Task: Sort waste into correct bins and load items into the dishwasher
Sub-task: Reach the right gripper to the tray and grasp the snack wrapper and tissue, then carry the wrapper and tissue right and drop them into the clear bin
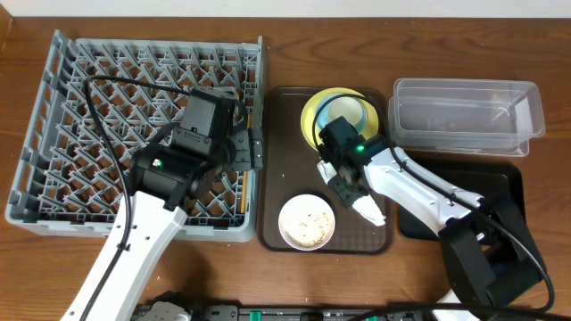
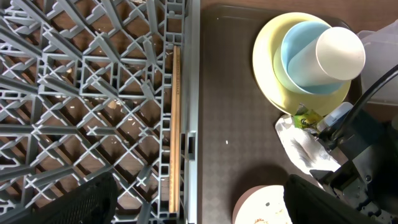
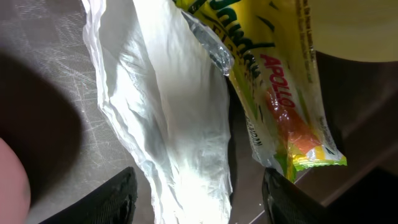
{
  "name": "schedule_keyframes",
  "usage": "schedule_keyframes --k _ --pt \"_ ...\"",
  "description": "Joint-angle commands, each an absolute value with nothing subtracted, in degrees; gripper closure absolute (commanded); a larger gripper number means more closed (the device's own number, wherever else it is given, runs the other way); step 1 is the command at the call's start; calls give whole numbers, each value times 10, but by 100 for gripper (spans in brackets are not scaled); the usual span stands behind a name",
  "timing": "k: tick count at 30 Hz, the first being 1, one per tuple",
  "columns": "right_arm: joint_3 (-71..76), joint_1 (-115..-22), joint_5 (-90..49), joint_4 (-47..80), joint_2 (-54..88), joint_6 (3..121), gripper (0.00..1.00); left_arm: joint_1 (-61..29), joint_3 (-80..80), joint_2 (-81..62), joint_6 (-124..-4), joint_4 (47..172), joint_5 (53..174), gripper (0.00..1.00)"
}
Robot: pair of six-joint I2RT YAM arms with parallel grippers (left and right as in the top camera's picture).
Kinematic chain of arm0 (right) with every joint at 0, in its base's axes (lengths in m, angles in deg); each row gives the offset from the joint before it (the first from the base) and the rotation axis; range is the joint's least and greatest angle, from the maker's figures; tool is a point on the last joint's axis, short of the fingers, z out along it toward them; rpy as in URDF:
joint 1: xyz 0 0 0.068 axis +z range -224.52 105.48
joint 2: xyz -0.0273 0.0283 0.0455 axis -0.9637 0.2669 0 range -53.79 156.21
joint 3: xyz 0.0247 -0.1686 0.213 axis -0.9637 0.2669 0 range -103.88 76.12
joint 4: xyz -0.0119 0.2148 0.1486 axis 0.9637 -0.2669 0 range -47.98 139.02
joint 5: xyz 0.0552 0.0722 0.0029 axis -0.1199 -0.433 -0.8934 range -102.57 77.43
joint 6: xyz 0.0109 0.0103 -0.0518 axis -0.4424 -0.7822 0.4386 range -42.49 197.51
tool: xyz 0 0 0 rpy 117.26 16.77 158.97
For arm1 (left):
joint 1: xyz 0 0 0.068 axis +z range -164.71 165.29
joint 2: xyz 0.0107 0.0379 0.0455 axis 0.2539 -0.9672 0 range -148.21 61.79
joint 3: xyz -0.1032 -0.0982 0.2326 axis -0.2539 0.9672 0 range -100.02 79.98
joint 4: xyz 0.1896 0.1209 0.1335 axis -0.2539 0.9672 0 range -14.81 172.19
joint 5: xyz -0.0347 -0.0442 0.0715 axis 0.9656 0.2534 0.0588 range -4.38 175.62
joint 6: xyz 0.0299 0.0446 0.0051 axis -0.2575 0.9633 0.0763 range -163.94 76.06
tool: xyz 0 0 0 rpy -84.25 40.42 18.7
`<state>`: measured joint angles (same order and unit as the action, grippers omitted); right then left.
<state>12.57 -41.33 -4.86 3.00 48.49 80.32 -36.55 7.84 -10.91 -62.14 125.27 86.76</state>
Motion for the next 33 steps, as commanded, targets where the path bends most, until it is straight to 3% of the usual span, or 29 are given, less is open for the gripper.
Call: schedule_keyframes --k 1,25,30,33 --pt "132 -416 -14 37 485 815 36 -362 66 -109 -622 1254 865 12" --pt "77 -420 -10 16 484 853 27 -363 66 -109 -622 1254 865 12" --pt "84 -437 -17 29 486 855 9 -363 66 -109 -622 1254 865 12" --pt "97 -462 -72 47 486 883 8 -363 66 -109 -622 1254 865 12"
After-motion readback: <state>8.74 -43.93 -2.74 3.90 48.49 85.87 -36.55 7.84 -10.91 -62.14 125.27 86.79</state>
